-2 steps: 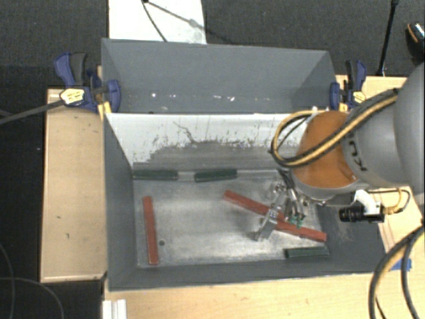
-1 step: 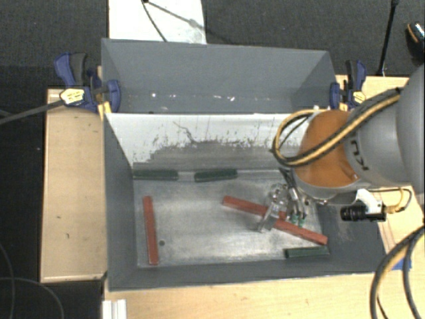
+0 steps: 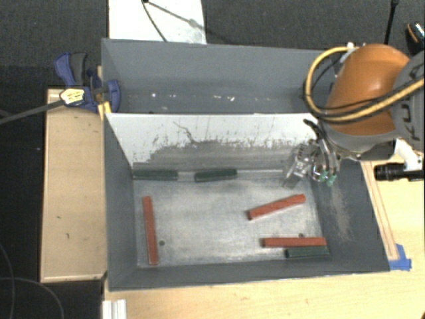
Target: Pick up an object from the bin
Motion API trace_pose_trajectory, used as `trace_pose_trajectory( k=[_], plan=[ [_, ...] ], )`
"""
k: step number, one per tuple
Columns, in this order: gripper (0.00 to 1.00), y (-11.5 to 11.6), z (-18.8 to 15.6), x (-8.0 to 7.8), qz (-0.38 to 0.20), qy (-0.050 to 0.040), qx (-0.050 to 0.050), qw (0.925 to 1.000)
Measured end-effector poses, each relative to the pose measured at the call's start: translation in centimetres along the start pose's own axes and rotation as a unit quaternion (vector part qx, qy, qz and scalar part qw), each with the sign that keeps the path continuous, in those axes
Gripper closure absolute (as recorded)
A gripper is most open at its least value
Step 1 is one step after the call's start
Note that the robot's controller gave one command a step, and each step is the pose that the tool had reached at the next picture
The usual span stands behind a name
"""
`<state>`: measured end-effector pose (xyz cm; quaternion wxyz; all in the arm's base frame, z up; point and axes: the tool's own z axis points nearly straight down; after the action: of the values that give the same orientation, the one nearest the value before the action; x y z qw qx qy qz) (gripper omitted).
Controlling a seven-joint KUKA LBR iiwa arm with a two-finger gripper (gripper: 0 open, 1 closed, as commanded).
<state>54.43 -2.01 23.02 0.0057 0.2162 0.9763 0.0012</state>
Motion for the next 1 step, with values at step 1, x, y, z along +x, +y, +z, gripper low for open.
trace_pose_trajectory(
  k=[1],
  plan=[
    [1.00, -2.46, 3.14, 4.62, -0.065, 0.0065, 0.002, 0.9979]
  ],
)
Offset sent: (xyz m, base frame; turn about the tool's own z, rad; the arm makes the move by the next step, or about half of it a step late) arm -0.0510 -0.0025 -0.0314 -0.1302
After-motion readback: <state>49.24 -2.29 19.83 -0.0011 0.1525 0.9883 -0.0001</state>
